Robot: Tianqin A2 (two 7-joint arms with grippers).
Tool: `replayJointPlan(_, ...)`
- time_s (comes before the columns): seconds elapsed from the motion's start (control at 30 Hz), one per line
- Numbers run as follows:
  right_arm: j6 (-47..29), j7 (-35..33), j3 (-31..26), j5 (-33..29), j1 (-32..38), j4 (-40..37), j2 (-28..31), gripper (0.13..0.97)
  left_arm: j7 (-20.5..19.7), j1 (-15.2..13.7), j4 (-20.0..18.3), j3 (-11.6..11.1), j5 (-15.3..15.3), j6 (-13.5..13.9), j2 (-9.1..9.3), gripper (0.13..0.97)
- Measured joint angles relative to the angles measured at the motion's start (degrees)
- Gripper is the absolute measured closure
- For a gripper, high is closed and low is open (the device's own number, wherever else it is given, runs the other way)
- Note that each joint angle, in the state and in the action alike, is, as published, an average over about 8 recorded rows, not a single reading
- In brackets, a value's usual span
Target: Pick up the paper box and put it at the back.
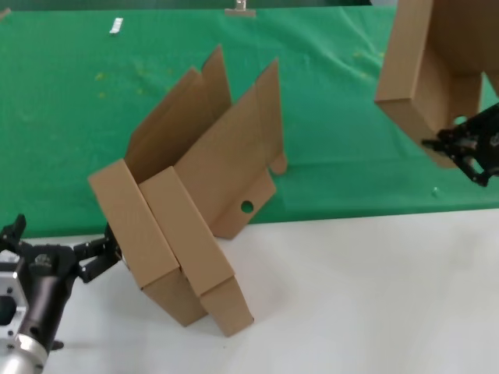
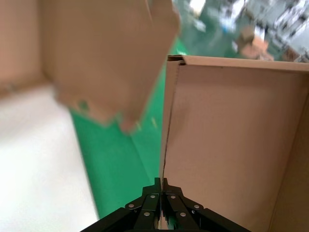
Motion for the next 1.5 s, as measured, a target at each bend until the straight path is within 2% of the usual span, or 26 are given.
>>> replayJointPlan(0.37, 12.1, -5.5, -17.0, -24.8, 16.9, -26.2, -11.5, 0.942, 0.0, 0.0, 0.0, 0.0, 0.0, 0.0, 0.00, 0.132)
replayJointPlan(0.53, 18.0, -7.2, -22.1, -31.7, 22.9, -39.5, -18.5, 0.942, 0.0, 0.0, 0.0, 0.0, 0.0, 0.0, 0.00, 0.132)
replayJointPlan(0.73, 23.9, -11.3, -23.7, -32.0, 29.1, -55.1, -25.7, 0.942, 0.0, 0.0, 0.0, 0.0, 0.0, 0.0, 0.00, 0.132)
replayJointPlan(0.9, 25.9, -13.8, -23.5, -30.1, 31.4, -61.8, -28.6, 0.938, 0.0, 0.0, 0.0, 0.0, 0.0, 0.0, 0.00, 0.132)
replayJointPlan(1.13, 25.3, -14.7, -24.1, -28.5, 32.0, -64.4, -29.8, 0.924, 0.0, 0.0, 0.0, 0.0, 0.0, 0.0, 0.00, 0.132)
replayJointPlan(1.5, 24.4, -14.2, -25.5, -27.4, 32.5, -64.9, -30.4, 0.807, 0.0, 0.0, 0.0, 0.0, 0.0, 0.0, 0.00, 0.132)
